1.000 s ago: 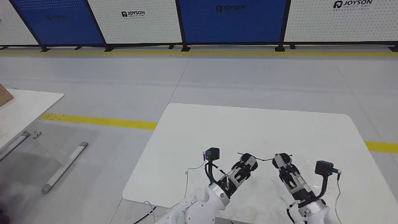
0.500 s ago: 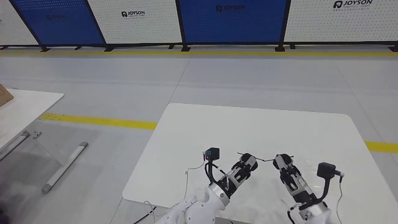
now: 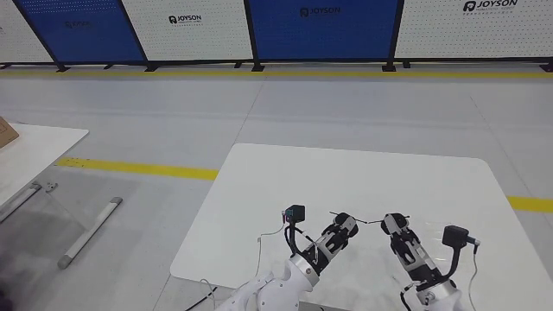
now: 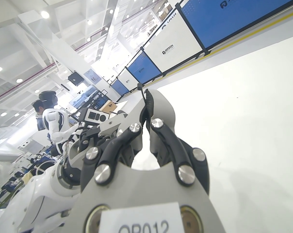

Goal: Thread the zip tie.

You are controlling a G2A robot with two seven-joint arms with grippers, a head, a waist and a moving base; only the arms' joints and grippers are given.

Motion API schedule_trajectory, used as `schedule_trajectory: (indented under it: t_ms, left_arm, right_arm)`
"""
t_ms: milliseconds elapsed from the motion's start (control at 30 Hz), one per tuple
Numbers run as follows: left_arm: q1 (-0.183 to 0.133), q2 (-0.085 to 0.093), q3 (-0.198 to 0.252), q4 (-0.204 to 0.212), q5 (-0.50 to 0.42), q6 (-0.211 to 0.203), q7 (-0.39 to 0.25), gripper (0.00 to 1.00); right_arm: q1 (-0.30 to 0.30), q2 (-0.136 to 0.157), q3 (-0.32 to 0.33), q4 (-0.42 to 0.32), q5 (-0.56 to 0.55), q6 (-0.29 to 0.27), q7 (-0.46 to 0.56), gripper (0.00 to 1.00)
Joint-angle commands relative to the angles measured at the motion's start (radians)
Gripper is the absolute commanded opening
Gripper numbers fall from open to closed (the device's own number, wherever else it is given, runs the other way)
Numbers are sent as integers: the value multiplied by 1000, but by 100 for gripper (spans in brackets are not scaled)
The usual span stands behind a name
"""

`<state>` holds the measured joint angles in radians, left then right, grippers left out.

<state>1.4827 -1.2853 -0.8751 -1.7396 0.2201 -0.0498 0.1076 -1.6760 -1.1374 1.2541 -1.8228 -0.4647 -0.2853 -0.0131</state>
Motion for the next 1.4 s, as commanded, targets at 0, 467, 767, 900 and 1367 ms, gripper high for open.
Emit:
schedule_trajectory:
  t_ms: [0, 467, 767, 900, 1367]
  left_arm:
    - [0, 0, 0, 0, 0, 0, 0, 0]
    - [0, 0, 0, 0, 0, 0, 0, 0]
    - [0, 0, 0, 0, 0, 0, 0, 0]
    - [0, 0, 0, 0, 0, 0, 0, 0]
    - [0, 0, 0, 0, 0, 0, 0, 0]
  right_arm:
    - [-1, -1, 2, -1, -3, 2, 0, 0]
    - [13, -10, -1, 7, -15, 20, 17, 0]
    - [3, -13, 8, 3, -19, 12, 8, 0]
    - [-4, -14, 15, -1, -21, 7, 6, 0]
    - [-1, -18, 13, -1, -36, 18, 7, 0]
